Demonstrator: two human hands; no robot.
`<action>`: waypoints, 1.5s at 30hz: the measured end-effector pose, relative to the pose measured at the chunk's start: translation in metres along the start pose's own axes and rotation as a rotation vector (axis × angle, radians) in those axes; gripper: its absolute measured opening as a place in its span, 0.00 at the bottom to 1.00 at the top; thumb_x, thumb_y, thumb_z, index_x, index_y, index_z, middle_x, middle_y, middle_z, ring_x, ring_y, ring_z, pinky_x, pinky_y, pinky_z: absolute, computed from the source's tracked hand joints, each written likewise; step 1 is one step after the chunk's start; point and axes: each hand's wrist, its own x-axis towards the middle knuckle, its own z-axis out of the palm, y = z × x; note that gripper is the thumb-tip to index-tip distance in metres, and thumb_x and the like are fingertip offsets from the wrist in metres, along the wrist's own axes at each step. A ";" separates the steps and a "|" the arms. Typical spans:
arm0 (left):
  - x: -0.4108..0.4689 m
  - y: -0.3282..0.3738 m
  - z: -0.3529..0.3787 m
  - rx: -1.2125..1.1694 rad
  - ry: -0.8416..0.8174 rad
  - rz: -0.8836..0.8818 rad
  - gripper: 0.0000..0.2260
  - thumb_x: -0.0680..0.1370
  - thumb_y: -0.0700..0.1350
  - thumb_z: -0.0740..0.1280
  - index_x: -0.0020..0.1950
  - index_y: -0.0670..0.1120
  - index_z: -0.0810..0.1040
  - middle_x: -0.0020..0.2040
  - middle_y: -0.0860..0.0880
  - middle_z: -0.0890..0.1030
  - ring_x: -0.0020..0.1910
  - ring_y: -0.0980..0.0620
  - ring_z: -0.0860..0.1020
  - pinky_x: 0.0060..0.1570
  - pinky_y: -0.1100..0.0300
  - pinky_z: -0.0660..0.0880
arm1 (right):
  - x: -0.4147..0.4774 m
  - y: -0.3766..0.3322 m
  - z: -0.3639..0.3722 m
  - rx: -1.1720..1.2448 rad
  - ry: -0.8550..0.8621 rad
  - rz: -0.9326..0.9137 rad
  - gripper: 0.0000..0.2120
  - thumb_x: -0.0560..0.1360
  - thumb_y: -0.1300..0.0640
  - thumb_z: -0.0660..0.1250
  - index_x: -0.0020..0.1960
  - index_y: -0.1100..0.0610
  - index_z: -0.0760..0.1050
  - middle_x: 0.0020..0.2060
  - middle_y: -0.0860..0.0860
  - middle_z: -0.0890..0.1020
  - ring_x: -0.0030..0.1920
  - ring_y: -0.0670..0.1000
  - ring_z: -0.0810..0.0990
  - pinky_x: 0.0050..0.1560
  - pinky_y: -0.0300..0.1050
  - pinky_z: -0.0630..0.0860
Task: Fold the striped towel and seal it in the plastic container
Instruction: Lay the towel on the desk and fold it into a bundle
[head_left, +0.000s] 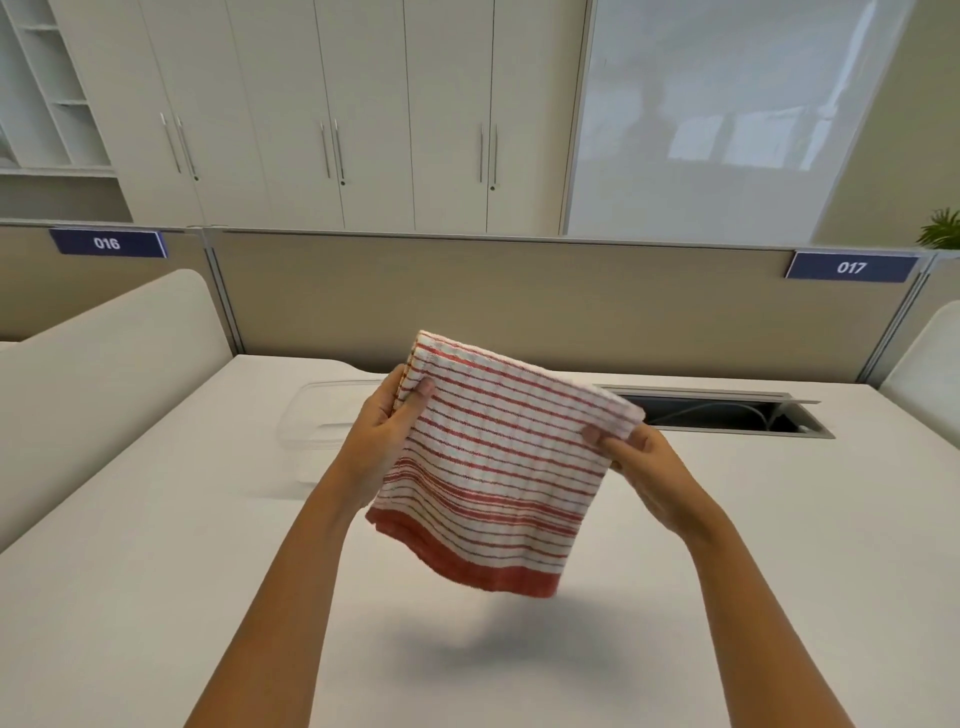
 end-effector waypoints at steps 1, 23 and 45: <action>0.000 -0.002 0.000 0.019 0.002 -0.005 0.12 0.73 0.57 0.58 0.55 0.61 0.73 0.52 0.58 0.81 0.50 0.53 0.81 0.45 0.60 0.80 | 0.000 0.003 0.003 0.120 0.038 0.005 0.15 0.69 0.47 0.67 0.55 0.46 0.77 0.49 0.44 0.85 0.51 0.47 0.84 0.48 0.41 0.82; 0.015 -0.058 0.012 -0.071 0.055 -0.398 0.10 0.77 0.42 0.63 0.55 0.40 0.79 0.45 0.47 0.84 0.43 0.50 0.82 0.44 0.59 0.77 | 0.002 0.022 -0.012 0.157 0.301 0.142 0.13 0.75 0.54 0.67 0.58 0.56 0.77 0.47 0.51 0.86 0.46 0.49 0.84 0.45 0.40 0.78; -0.047 -0.127 -0.002 0.158 -0.285 -0.367 0.11 0.75 0.37 0.67 0.54 0.50 0.79 0.47 0.58 0.85 0.49 0.62 0.81 0.47 0.71 0.75 | -0.074 0.096 -0.010 -0.034 0.179 0.198 0.12 0.75 0.50 0.63 0.56 0.49 0.79 0.49 0.46 0.85 0.50 0.44 0.83 0.46 0.35 0.80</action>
